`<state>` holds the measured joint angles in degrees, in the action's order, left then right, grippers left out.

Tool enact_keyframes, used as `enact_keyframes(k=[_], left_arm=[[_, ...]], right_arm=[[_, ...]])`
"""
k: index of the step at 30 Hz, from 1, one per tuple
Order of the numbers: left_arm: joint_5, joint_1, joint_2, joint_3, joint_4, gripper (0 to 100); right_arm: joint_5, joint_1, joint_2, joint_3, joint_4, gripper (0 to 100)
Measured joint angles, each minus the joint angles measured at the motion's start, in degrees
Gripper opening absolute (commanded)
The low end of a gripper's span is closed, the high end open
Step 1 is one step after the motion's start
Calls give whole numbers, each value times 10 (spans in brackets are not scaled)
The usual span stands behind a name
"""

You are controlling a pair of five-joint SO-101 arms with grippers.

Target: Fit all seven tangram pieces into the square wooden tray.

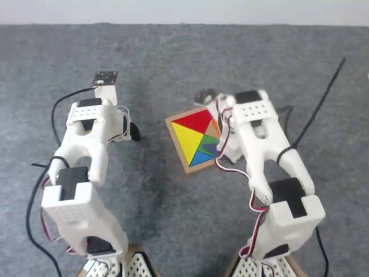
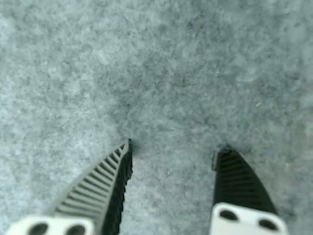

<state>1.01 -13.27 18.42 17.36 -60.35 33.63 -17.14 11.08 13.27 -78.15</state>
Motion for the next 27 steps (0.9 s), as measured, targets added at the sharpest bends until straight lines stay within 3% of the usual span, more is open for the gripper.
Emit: enact_keyframes(k=[11,27], left_arm=[[0,0,0,0,0,257],[0,0,0,0,0,257]], right_arm=[[0,-2,32,14,68,110],[0,8,185,-237,-21,110]])
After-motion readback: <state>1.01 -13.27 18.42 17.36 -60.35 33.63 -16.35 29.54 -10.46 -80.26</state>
